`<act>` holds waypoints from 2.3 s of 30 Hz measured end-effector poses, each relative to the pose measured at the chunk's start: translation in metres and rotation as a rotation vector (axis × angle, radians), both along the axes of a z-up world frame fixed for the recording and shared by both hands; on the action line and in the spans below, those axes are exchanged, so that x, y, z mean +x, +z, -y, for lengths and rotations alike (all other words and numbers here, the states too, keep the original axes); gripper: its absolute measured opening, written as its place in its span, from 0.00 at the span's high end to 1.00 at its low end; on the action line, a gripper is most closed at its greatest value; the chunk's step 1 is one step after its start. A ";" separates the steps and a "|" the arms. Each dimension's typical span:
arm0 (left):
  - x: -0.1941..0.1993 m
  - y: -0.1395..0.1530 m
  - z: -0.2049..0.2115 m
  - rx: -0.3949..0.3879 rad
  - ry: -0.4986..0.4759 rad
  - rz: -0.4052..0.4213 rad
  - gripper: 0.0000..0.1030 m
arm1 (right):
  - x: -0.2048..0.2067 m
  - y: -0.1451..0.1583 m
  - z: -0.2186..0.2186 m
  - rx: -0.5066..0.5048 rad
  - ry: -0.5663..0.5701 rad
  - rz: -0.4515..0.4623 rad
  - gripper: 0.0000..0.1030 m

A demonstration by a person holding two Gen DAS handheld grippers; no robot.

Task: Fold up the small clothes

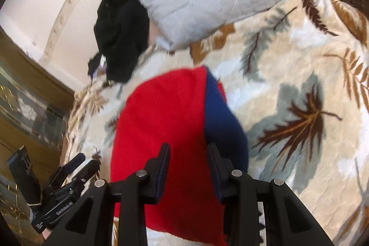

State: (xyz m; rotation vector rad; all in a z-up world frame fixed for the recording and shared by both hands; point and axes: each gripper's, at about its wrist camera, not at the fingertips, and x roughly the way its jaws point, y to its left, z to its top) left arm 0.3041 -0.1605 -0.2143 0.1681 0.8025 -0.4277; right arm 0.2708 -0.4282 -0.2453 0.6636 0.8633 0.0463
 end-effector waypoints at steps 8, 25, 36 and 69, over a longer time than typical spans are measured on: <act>0.002 -0.031 0.029 0.129 0.013 -0.034 0.18 | 0.015 -0.032 -0.008 0.001 0.046 -0.121 0.61; 0.007 -0.027 0.028 0.115 0.017 -0.033 0.18 | 0.050 -0.030 -0.012 -0.060 0.015 -0.121 0.29; -0.006 -0.018 0.028 0.151 0.020 0.011 0.18 | 0.013 -0.001 0.002 -0.093 -0.053 -0.024 0.45; -0.016 -0.018 0.030 0.184 0.019 0.035 0.17 | 0.006 -0.007 -0.026 -0.122 0.047 -0.037 0.51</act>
